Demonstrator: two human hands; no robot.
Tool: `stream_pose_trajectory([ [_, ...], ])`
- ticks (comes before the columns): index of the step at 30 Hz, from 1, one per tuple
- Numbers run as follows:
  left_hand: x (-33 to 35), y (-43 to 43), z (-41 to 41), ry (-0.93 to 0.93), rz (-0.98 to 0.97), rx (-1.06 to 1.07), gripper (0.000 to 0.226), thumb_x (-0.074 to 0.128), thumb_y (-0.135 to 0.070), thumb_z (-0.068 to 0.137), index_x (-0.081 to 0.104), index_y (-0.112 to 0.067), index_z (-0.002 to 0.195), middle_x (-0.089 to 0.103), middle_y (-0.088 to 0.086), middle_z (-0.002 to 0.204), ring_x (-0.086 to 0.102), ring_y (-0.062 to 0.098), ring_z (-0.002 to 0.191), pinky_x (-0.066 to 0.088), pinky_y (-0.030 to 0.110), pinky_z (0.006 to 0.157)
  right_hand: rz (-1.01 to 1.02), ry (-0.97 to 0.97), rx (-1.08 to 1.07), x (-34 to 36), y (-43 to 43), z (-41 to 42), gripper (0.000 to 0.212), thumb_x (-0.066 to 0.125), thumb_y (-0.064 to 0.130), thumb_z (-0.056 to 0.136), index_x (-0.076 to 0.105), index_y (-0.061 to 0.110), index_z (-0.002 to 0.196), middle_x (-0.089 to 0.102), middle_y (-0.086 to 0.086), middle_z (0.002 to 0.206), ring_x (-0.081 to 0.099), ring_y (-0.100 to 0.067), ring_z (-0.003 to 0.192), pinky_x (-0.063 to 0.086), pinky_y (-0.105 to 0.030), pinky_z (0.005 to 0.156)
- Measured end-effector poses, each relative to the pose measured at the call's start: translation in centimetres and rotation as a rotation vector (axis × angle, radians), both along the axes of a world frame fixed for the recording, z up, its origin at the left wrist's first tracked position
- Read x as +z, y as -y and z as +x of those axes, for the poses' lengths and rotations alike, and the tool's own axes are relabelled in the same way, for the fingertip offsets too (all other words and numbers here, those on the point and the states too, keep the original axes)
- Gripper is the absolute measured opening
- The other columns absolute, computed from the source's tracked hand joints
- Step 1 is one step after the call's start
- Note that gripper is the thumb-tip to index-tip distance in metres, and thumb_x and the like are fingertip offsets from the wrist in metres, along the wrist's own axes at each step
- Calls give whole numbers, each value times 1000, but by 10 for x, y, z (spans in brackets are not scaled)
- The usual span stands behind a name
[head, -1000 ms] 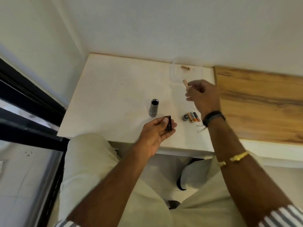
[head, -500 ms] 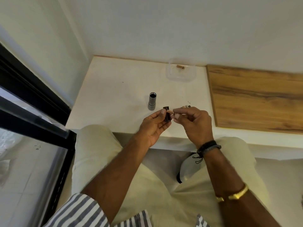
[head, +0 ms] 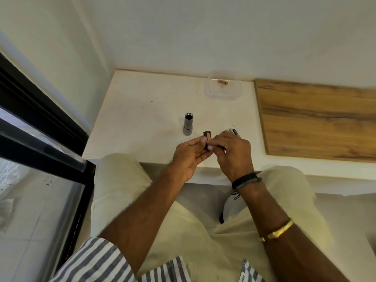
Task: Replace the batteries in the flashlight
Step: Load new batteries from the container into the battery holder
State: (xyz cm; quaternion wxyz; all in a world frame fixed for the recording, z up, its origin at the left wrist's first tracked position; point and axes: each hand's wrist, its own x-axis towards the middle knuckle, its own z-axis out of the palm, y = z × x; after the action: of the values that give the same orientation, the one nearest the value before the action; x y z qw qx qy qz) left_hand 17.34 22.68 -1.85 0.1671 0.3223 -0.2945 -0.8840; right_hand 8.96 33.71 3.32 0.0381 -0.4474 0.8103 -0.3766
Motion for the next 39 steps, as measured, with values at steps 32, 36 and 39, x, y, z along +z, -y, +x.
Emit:
stream_pose_trajectory([
  [32,-11,17,-18,56,117,18,29,69,-14,90,67,0,115,73,19,109,71,29,103,60,32,80,-281,728,-342,-17,78,-124,12,77,3,84,80,5,96,78,-15,91,74,-24,81,63,-37,81],
  [36,-15,22,-21,68,129,-17,26,66,-12,91,67,0,114,72,20,111,71,30,104,60,32,81,-189,484,-377,-13,119,-172,12,76,3,83,80,6,94,77,-13,88,73,-19,75,63,-28,75],
  [39,-17,26,-20,72,142,-24,28,65,-13,91,66,0,116,72,20,112,71,30,104,59,32,81,-1,258,-361,-13,149,-206,14,77,12,84,81,12,97,79,-8,92,75,-17,84,60,-25,86],
])
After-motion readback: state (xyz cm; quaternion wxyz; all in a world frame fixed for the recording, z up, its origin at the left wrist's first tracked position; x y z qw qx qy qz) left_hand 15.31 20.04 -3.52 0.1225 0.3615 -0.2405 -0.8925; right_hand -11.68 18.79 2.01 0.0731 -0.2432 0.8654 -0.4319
